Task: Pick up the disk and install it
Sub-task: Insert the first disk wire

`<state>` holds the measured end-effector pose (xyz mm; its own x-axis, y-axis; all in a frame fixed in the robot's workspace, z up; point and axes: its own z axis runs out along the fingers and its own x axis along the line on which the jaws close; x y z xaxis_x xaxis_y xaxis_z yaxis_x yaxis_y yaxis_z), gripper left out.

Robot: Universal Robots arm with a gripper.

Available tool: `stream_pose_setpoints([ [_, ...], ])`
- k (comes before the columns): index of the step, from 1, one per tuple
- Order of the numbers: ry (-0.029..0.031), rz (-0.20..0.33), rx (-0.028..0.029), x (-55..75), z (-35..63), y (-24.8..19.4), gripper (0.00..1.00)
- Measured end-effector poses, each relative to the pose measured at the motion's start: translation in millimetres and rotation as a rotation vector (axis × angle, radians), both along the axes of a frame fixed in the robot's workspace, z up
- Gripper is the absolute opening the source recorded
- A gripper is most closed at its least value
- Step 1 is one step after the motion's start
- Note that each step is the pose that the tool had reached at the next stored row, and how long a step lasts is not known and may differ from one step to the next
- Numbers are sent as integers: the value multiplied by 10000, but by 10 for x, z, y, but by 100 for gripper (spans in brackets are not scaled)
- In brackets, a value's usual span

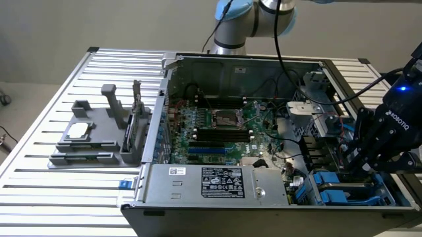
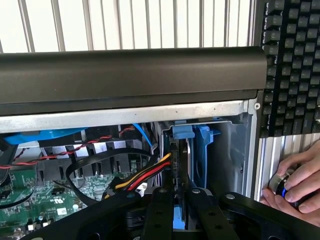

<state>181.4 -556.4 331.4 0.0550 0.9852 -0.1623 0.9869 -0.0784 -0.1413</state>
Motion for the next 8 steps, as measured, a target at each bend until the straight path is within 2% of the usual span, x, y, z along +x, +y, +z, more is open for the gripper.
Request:
stream_pose_setpoints([
  [8,3,2,5,2,-10,-7,16],
])
